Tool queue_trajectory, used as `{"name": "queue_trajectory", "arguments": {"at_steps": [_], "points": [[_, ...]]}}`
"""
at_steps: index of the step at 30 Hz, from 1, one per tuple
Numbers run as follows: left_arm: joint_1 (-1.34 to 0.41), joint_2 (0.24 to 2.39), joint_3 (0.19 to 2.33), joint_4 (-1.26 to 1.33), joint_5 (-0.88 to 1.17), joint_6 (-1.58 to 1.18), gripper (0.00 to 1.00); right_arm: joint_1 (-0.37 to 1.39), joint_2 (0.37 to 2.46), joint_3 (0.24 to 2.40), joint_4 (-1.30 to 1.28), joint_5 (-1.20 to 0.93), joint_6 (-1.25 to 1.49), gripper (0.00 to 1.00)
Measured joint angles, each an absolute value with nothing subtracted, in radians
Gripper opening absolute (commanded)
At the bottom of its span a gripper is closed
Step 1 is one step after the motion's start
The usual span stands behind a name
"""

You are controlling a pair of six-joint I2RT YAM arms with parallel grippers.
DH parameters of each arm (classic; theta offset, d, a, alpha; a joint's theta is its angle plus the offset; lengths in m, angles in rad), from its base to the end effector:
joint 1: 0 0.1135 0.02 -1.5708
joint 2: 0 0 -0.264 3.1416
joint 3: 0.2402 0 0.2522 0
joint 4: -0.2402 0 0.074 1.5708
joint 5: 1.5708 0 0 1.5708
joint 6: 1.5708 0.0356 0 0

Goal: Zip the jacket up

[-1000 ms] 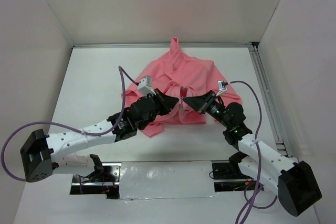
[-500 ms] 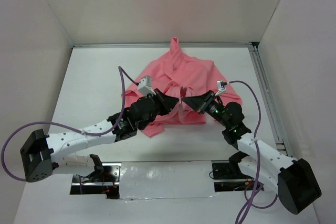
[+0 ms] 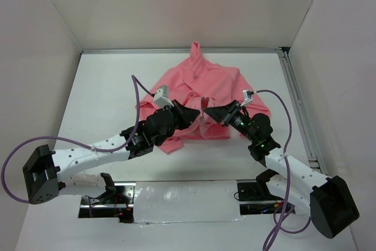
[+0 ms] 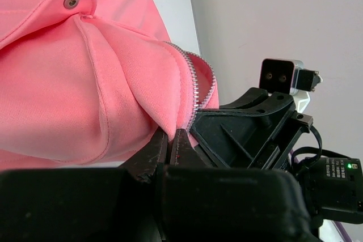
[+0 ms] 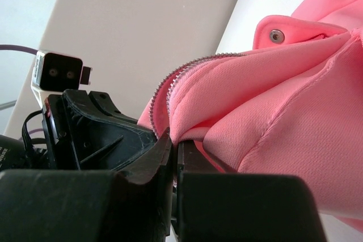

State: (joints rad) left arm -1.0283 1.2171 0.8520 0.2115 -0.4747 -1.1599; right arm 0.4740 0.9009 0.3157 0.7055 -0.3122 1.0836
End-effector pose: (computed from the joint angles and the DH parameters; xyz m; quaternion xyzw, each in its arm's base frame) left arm 0.1602 -0.2342 0.3136 -0.2012 0.7263 -0.4801 0.4489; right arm 0.1734 0.1013 0.2481 0.0857 0.6600 0.5927 0.4537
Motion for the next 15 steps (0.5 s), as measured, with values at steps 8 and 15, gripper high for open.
{"name": "queue_trajectory", "arguments": {"at_steps": [8, 15], "points": [[-1.028, 1.217, 0.852, 0.205, -0.492, -1.185, 0.0, 0.474, 0.912, 0.324, 0.702, -0.34, 1.081, 0.0], [-1.028, 1.217, 0.852, 0.2, -0.495, -1.187, 0.0, 0.476, 0.916, 0.336, 0.687, -0.357, 1.076, 0.0]]}}
